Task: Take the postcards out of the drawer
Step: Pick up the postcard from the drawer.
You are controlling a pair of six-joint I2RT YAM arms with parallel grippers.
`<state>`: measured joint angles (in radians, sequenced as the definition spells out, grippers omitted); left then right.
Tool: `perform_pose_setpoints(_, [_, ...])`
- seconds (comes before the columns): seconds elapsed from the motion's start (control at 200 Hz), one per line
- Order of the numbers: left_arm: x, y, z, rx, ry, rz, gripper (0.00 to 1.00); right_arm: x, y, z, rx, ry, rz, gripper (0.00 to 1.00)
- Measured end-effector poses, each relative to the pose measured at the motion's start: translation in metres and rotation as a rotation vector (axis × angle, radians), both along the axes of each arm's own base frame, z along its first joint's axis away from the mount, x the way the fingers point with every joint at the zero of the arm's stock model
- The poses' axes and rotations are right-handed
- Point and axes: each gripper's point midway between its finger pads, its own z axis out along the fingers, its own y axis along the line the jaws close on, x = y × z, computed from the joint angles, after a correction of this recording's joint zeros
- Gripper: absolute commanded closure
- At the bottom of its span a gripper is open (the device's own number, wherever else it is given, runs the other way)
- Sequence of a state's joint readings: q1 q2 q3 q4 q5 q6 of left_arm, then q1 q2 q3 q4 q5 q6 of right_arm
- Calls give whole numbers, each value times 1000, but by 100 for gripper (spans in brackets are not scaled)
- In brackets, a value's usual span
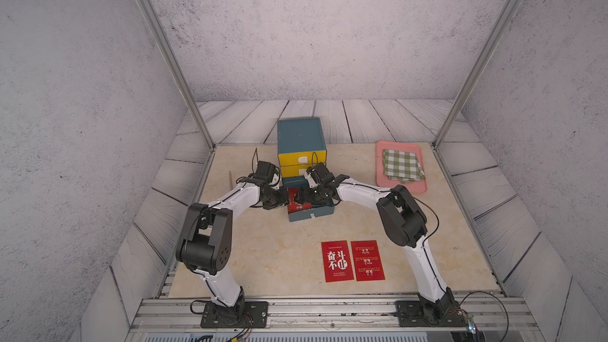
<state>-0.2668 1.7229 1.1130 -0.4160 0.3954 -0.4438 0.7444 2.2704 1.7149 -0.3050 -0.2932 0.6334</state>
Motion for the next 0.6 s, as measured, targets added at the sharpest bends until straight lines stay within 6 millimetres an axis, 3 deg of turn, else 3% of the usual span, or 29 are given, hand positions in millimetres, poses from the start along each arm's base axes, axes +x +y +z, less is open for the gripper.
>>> perform_pose_setpoints(0.6, [0,0,0,1,0,1,93,-19,-5,0,-96,50,56,21])
